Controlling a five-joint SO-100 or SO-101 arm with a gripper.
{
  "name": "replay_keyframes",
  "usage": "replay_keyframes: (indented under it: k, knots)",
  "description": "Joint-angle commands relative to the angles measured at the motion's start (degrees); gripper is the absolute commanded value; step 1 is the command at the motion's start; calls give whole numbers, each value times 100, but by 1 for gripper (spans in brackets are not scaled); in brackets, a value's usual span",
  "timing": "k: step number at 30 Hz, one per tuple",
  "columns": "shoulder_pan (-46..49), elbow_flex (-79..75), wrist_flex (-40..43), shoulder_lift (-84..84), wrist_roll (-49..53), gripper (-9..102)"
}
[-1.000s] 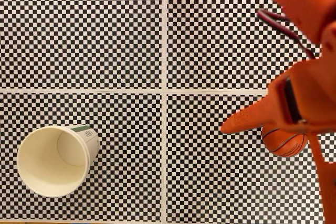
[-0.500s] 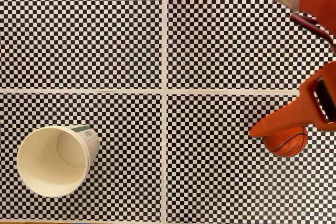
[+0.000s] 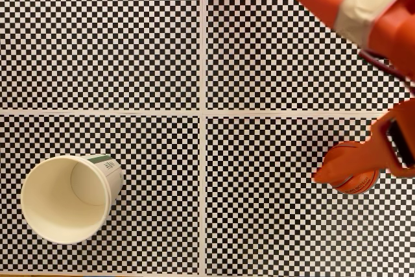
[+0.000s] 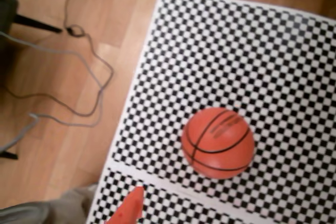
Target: Grasp basketball and place into cup.
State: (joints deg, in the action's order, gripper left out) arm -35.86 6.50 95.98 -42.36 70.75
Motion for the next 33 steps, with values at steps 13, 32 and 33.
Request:
replay_keyframes:
  k: [13, 32, 33]
  knots:
    - [18, -747, 185, 431, -26, 64]
    - [167, -1608, -18, 1151, 105, 66]
    - [167, -1617, -26, 1151, 97, 66]
